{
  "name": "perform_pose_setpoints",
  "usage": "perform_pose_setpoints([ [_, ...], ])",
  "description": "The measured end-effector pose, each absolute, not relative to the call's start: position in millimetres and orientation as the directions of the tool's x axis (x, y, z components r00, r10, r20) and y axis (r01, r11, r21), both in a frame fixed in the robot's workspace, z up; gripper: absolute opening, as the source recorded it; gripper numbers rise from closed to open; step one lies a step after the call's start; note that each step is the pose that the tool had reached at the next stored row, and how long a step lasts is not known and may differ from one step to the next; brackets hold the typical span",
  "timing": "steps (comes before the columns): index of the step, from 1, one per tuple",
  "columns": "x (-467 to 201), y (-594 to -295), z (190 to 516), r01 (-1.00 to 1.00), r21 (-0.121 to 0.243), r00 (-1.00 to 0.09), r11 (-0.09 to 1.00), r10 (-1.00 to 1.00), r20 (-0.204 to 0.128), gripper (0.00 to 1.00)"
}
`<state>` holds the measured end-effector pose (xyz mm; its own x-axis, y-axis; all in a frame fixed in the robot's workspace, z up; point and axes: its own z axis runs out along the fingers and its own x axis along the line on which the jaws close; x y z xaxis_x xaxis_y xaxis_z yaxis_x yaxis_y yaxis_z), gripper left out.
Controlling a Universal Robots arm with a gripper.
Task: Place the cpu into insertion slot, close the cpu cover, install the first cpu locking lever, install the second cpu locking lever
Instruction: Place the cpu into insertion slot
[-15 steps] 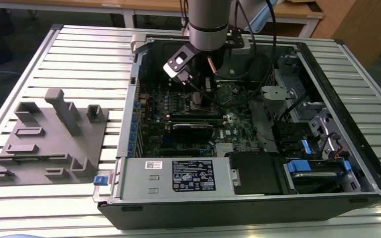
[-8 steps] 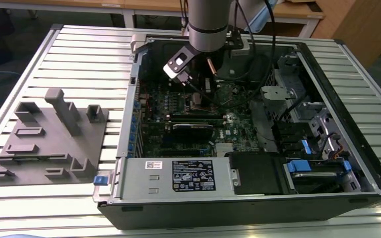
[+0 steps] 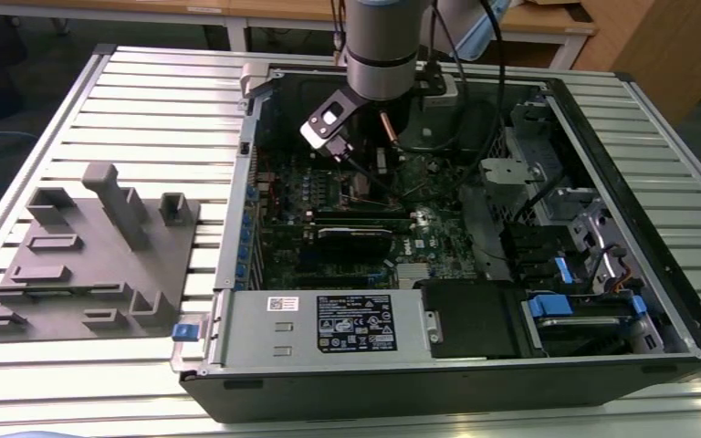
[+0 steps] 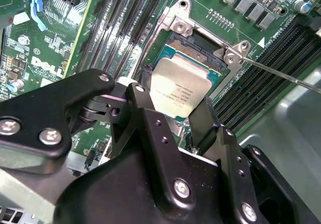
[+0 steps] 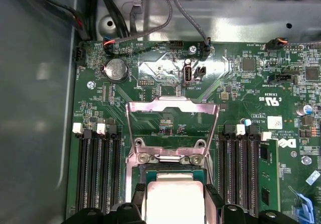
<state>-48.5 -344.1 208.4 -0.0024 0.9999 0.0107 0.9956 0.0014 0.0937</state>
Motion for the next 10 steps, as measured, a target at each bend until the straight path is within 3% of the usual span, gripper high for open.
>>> perform_pose_setpoints([
  [10,-48.6,-344.0,206.9,0.996,0.094,-0.002,0.001,1.000,0.011,0.54],
])
